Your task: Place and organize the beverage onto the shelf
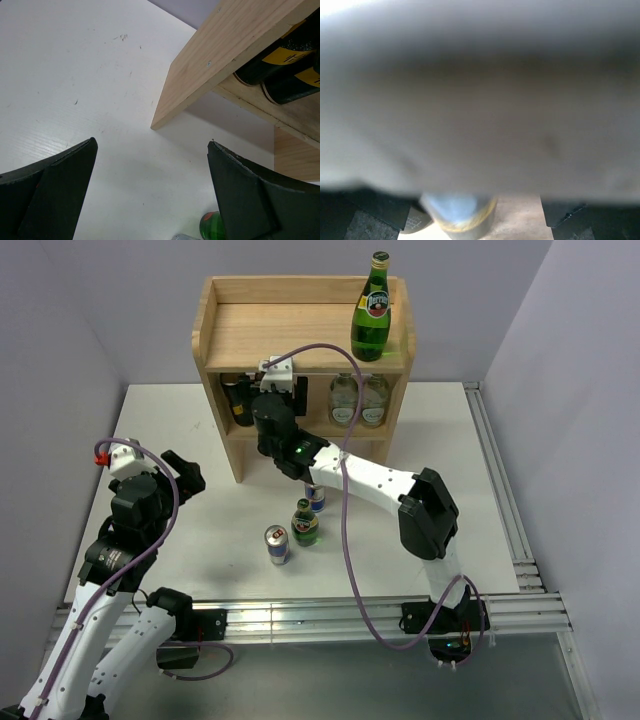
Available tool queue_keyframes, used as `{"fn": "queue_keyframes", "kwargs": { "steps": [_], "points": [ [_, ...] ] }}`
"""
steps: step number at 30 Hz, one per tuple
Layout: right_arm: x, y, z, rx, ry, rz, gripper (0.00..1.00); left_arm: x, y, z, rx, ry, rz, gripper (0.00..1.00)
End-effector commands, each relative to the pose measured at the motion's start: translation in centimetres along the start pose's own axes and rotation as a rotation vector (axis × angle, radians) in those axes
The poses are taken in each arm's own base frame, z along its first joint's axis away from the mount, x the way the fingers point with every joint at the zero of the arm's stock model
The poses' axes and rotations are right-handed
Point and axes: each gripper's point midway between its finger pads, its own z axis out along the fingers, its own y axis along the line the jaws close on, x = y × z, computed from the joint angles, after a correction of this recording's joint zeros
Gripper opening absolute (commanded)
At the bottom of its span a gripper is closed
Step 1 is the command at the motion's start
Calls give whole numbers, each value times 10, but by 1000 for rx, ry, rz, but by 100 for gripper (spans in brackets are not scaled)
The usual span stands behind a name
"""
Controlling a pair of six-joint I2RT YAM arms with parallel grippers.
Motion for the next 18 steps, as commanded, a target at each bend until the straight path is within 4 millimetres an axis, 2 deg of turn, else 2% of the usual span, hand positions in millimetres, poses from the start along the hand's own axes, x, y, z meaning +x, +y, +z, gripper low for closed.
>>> {"fn": "queue_keyframes", "kwargs": {
  "steps": [1,4,8,10,18],
  "points": [
    [-15,-10,-3,19,-24,70,93,-7,-2,-2,14,-20,2,99],
    [-10,-10,-7,-12,-1,68,97,-8,-1,-3,12,-25,0,99],
    [-6,6,-14,-134,30,52,100,-9,-1,-3,12,-28,-4,99],
    [-3,8,-17,-151,50,50,100,-9,-1,-3,12,-27,-3,99],
    [-1,1,-32,-200,82,65,100,-9,0,-2,9,-25,-3,99]
  ]
}}
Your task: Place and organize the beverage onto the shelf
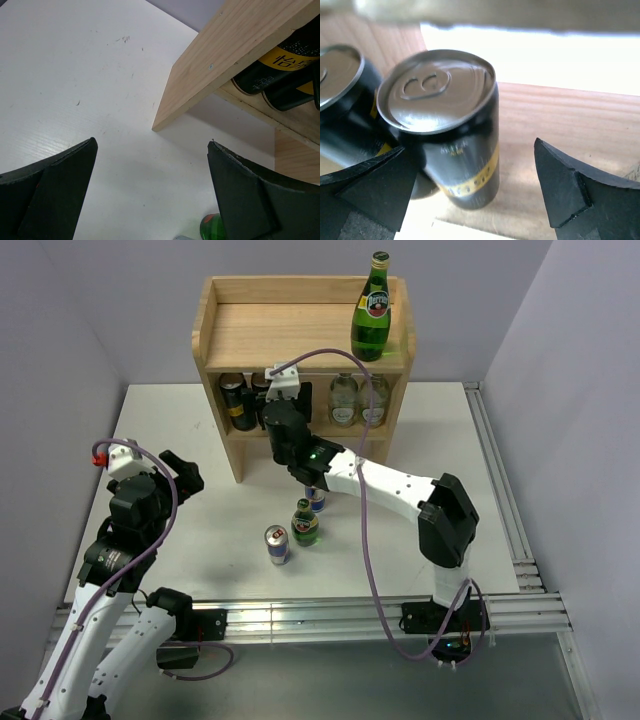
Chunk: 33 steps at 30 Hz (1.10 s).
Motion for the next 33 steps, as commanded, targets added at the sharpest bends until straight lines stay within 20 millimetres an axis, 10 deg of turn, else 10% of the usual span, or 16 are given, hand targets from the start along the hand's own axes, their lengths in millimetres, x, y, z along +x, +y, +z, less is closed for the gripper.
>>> {"fn": "queue_keyframes", "kwargs": {
  "steps": [1,11,18,27,33],
  "points": [
    [-13,-3,-13,-38,10,57,100,-6,-3,-2,15,-17,3,99],
    [-20,-13,-53,-60,32,79,100,-7,-2,-1,14,-17,3,99],
    [-20,-12,-132,-102,44,81,100,-4,-6,-2,40,2,20,99],
    [62,-23,-240,-232,205,148,100,2,-16,0,89,35,43,99],
    [137,-28,-259,-232,344,170,100,1,-16,-1,94,30,41,99]
  ]
}}
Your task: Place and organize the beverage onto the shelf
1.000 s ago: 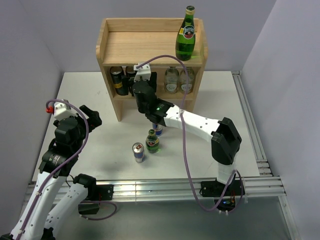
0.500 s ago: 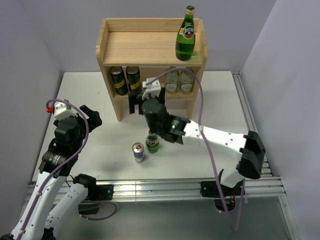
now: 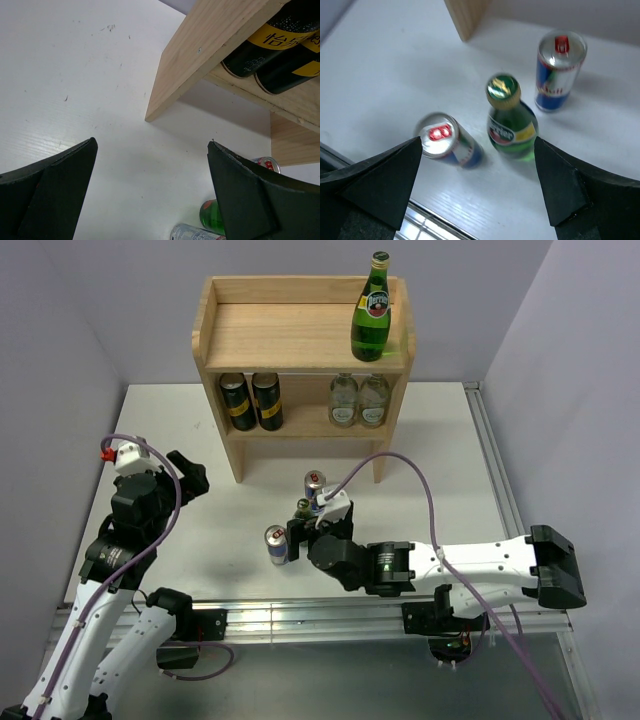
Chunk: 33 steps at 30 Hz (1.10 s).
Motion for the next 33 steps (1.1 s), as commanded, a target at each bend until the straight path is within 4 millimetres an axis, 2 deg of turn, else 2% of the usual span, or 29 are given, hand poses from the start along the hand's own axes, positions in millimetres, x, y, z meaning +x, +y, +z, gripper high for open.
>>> {"fn": "queue_keyframes", "kwargs": {
  "steps": [1,6,14,20,24,30,33],
  "points": [
    [32,-11,4,49,45,86,100,-9,-6,-2,32,-26,7,99],
    [56,-28,16,174,69,75,100,-8,-7,-2,34,-20,9,99],
    [94,-37,44,212,126,70,100,-8,-8,-1,38,-18,10,99],
    [113,-44,72,244,128,51,100,-8,-8,-1,44,-19,9,99],
    [114,-48,88,252,88,63,100,-6,-9,0,43,-11,12,99],
    [115,-56,100,258,18,54,98,-5,-10,0,50,-5,14,99],
    [117,-59,102,259,-12,57,89,-4,-10,1,51,-3,16,99]
  ]
}}
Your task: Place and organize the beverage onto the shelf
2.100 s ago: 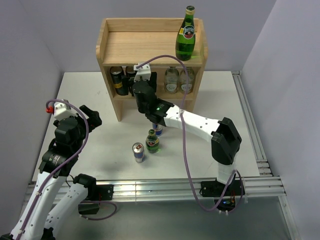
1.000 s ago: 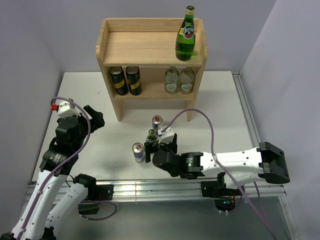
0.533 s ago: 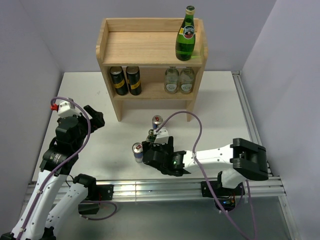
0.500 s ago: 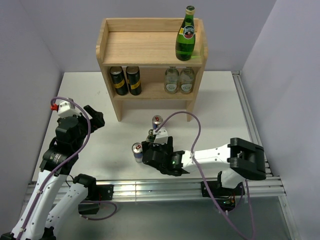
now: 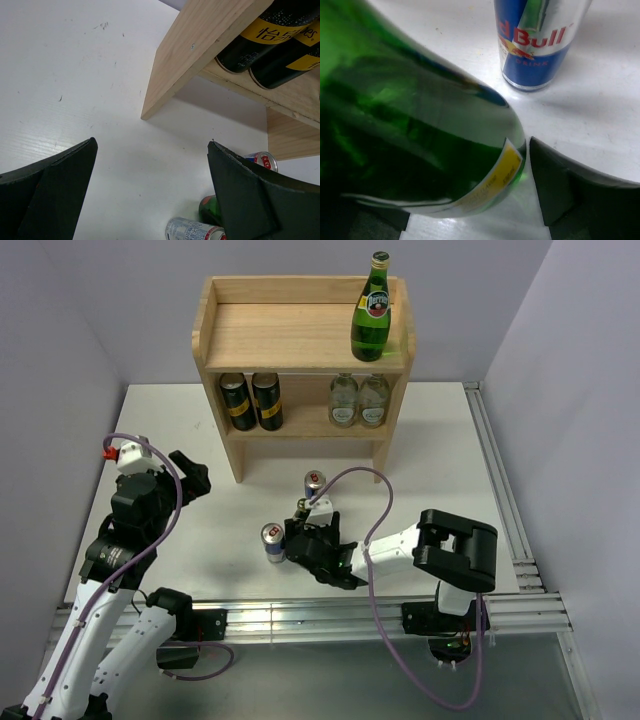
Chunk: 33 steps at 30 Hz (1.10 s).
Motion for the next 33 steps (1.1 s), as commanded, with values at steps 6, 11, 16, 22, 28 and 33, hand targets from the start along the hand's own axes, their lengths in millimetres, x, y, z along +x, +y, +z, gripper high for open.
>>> {"fn": "queue_keyframes", "kwargs": {
  "steps": [6,11,16,22,28,33],
  "points": [
    [-23,-5,6,22,-142,58,27,-6,-6,1,28,-15,8,99],
    [-58,-3,-17,54,-174,55,0,-7,-6,0,26,-21,6,99],
    [-136,15,-79,0,-258,56,0,-10,-5,-2,26,-30,3,99],
    [-276,16,-153,-78,-414,96,0,-8,-5,-2,26,-24,6,99],
    [-406,6,-195,-120,-566,121,0,-10,-5,-3,28,-30,4,99],
    [-480,3,-195,-103,-642,103,0,-9,-4,-3,22,-26,4,99]
  ]
}}
